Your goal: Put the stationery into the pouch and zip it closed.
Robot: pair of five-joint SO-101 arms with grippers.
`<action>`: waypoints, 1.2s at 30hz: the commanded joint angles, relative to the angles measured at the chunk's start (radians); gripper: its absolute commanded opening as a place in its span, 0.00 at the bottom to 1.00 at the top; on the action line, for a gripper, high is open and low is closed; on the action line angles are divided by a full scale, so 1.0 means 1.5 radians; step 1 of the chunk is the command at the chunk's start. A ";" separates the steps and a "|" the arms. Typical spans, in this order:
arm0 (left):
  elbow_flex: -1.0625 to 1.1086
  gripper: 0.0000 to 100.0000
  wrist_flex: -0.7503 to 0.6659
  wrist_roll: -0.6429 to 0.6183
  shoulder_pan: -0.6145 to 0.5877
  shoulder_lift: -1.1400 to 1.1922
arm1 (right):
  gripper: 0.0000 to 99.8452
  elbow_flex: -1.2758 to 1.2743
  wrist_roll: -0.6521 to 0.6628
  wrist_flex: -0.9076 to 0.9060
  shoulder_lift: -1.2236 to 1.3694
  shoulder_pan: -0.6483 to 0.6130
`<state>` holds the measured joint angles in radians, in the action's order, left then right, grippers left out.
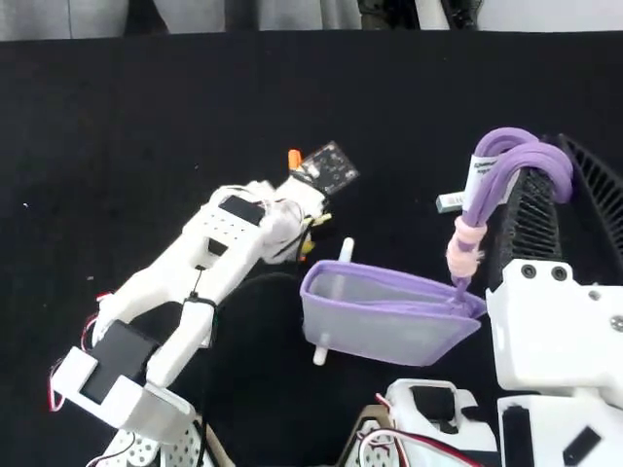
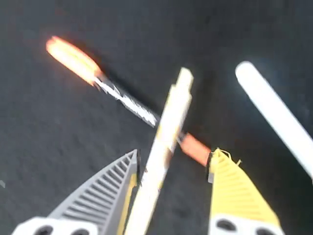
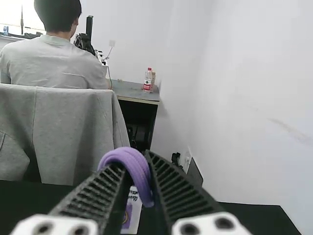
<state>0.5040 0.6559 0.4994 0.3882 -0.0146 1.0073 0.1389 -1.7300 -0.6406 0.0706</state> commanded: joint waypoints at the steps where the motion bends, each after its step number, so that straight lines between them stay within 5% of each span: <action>1: -0.031 0.24 -0.072 -0.003 0.013 -0.005 | 0.01 -0.003 0.024 0.004 0.018 -0.001; 13: -0.141 0.23 -0.084 0.060 0.014 0.192 | 0.01 -0.055 0.023 0.033 0.014 -0.001; 28: -0.150 0.24 -0.082 -0.055 0.015 0.134 | 0.01 -0.059 0.023 0.033 0.016 -0.001; 36: -0.146 0.23 -0.047 -0.051 0.031 0.115 | 0.01 -0.060 0.023 0.033 0.017 -0.001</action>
<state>0.3337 0.5777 0.4289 0.4097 0.2110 0.9321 0.1619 -1.7085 -0.6406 0.0706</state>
